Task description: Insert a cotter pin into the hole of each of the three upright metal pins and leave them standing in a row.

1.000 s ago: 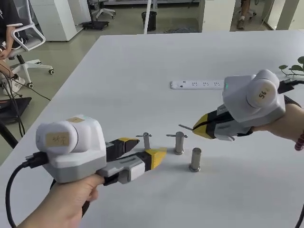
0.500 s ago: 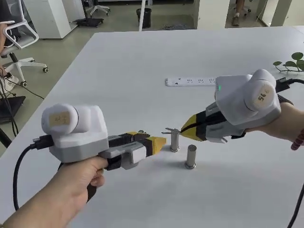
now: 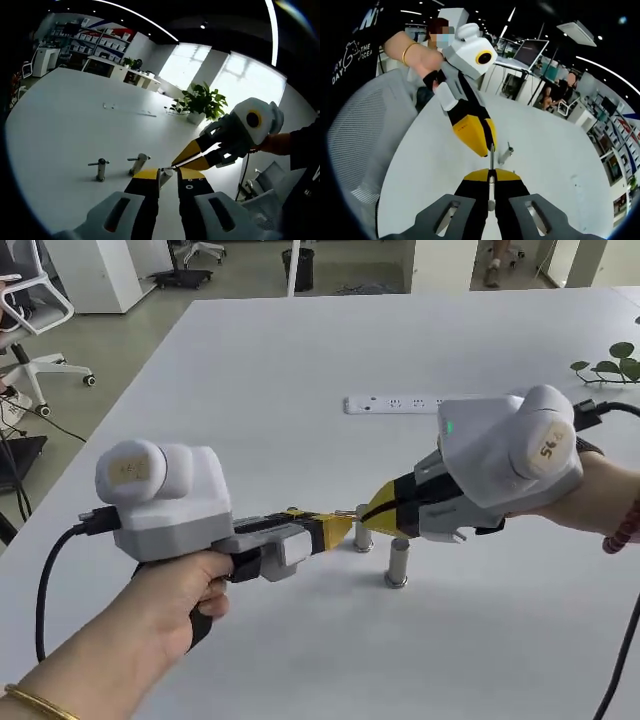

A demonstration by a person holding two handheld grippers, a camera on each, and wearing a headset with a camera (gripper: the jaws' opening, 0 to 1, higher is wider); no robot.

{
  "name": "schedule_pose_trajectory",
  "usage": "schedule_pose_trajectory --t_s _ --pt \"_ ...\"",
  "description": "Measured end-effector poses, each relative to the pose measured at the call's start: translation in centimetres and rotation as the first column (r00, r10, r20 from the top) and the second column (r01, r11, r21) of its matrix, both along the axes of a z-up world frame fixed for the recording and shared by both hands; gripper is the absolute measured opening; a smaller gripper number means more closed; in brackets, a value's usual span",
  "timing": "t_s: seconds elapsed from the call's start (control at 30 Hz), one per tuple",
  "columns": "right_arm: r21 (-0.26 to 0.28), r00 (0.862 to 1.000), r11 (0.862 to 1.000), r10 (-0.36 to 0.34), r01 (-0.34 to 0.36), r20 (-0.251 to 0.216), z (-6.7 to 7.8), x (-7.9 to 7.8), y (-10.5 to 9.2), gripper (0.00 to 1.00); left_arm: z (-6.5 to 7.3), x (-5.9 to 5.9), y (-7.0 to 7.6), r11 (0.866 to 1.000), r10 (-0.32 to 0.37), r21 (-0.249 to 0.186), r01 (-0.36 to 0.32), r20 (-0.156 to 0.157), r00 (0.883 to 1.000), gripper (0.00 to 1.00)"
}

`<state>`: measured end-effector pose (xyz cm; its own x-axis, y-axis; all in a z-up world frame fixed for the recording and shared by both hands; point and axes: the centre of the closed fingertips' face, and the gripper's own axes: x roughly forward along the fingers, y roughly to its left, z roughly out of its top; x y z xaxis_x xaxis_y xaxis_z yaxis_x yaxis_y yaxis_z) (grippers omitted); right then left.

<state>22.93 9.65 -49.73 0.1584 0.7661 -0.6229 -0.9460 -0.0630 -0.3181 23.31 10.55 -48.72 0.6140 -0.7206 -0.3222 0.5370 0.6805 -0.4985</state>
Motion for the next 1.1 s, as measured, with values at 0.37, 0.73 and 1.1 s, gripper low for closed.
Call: schedule_pose_trajectory --t_s 0.37,0.73,1.1 --pt "-0.006 1.0 1.0 0.01 -0.01 0.021 -0.31 0.58 0.03 0.0 0.38 0.03 -0.43 0.999 -0.003 -0.048 0.002 -0.018 1.0 0.01" --pt "0.001 0.999 1.0 -0.007 0.007 0.032 -0.33 0.67 -0.14 0.0 0.42 0.09 -0.52 0.999 0.002 -0.055 -0.003 -0.018 1.0 0.01" --pt "0.032 0.999 0.998 -0.051 0.052 -0.017 -0.45 0.43 -0.09 0.0 0.57 0.03 -0.58 0.999 -0.002 -0.044 0.002 0.007 1.0 0.0"
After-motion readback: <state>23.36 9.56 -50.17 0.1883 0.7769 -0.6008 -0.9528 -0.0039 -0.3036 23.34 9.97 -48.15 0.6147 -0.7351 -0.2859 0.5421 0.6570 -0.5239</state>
